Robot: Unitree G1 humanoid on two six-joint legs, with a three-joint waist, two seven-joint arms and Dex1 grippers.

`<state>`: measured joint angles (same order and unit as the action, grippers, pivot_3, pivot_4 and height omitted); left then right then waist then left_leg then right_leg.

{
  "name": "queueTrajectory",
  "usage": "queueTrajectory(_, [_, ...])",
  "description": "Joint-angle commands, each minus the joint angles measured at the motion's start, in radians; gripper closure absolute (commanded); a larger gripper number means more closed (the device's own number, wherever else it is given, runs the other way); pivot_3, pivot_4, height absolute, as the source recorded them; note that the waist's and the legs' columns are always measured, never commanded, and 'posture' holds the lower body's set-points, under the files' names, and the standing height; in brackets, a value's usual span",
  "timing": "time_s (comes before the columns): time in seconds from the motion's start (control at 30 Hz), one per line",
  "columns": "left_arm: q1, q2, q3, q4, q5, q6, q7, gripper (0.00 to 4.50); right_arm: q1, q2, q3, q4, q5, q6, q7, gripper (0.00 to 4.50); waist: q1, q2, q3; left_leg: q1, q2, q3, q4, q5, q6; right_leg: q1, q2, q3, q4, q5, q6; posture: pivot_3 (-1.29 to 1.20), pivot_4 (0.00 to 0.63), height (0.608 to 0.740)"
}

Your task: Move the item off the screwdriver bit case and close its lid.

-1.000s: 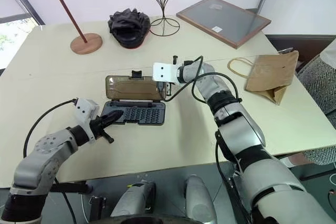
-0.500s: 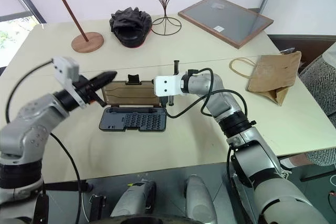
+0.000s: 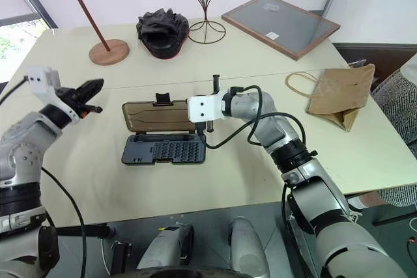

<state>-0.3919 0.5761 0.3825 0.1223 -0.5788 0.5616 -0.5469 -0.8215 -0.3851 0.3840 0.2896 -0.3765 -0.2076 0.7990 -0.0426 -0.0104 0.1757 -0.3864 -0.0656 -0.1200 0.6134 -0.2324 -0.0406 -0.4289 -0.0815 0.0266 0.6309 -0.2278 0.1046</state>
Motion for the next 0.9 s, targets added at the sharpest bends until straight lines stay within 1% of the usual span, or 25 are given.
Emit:
queueTrajectory(0.03, [-0.019,-0.02,-0.031,0.09,0.027,-0.065,-0.059,4.5,-0.03,0.003,-0.001,-0.036,0.006,-0.03,-0.014,4.48,0.001,0.0,0.0,0.0,0.0,0.0,0.0,0.0,0.0,0.0,0.0,0.0,0.0,0.0,0.0,0.0,0.15,0.74])
queueTrajectory(0.23, [-0.066,-0.044,-0.091,0.24,0.069,-0.118,-0.142,4.5,-0.041,-0.002,-0.006,-0.034,0.006,-0.035,-0.017,4.48,-0.001,0.0,0.0,0.0,-0.001,-0.001,0.0,0.0,0.0,0.0,0.0,0.0,0.0,0.0,0.0,0.0,0.15,0.74])
queueTrajectory(0.4, [-0.104,-0.047,-0.125,0.316,0.087,-0.126,-0.213,4.5,-0.042,-0.008,-0.007,-0.039,0.006,-0.035,-0.014,4.48,-0.001,0.0,0.0,0.0,-0.001,-0.001,0.0,0.0,0.0,0.0,0.0,0.0,0.0,0.0,0.0,0.0,0.15,0.74])
queueTrajectory(0.53, [-0.127,-0.049,-0.141,0.34,0.098,-0.129,-0.242,4.5,-0.041,-0.011,-0.007,-0.038,0.005,-0.036,-0.014,4.48,-0.001,-0.001,0.0,-0.001,-0.001,-0.001,0.0,0.0,0.0,0.0,0.0,0.0,0.0,0.0,0.0,0.0,0.15,0.74])
queueTrajectory(0.8, [-0.13,-0.055,-0.152,0.325,0.108,-0.114,-0.276,4.5,-0.041,-0.007,-0.006,-0.023,0.007,-0.026,-0.021,4.48,-0.001,-0.001,0.0,-0.001,-0.001,-0.001,0.0,0.0,0.0,0.0,-0.001,0.0,0.0,0.0,0.0,0.0,0.15,0.74])
queueTrajectory(0.9, [-0.131,-0.054,-0.153,0.322,0.107,-0.115,-0.283,4.5,-0.041,-0.003,-0.005,-0.009,0.005,-0.023,-0.026,3.59,-0.001,-0.001,0.0,-0.001,-0.001,-0.001,0.0,0.0,0.0,0.0,-0.001,0.0,0.0,0.0,0.0,0.0,0.15,0.74])
